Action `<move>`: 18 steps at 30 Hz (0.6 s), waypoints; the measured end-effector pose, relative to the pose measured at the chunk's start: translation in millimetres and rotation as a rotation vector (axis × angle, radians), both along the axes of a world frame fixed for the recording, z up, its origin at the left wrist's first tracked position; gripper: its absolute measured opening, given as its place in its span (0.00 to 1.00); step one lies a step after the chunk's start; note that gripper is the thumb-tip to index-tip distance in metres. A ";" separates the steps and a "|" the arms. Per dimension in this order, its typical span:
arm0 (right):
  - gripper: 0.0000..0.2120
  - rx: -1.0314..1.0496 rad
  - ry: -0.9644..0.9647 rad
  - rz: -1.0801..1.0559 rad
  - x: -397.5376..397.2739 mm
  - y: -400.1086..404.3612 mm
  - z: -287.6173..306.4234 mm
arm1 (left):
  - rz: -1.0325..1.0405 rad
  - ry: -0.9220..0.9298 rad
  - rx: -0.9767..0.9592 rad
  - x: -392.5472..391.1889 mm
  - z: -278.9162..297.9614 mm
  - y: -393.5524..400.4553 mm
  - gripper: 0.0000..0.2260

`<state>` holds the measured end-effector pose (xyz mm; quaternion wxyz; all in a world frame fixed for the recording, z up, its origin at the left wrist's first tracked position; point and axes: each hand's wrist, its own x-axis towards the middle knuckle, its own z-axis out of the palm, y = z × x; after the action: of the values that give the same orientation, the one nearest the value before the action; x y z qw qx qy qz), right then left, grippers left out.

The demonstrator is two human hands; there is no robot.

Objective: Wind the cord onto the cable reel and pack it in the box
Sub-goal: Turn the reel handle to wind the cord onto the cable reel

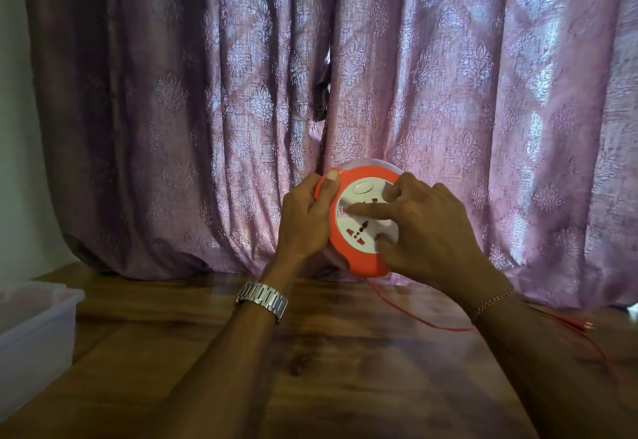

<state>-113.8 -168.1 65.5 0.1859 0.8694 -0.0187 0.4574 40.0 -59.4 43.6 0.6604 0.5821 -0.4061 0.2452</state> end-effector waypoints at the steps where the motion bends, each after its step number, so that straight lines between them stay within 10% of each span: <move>1: 0.26 0.017 -0.025 -0.008 0.7 -0.3 -1.0 | 0.004 0.002 0.000 0.7 -0.1 -0.4 0.23; 11: 0.30 0.026 -0.146 0.009 6.9 -2.4 -1.7 | -0.017 0.039 -0.017 3.8 -0.5 -2.2 0.20; 18: 0.10 -0.053 0.037 0.311 -0.8 -8.1 7.0 | -0.035 0.033 -0.019 3.6 -0.1 -1.1 0.22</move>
<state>-114.7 -176.2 72.5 0.1361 0.8650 0.1317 0.4647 43.6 -60.5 43.5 0.6768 0.5724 -0.4030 0.2277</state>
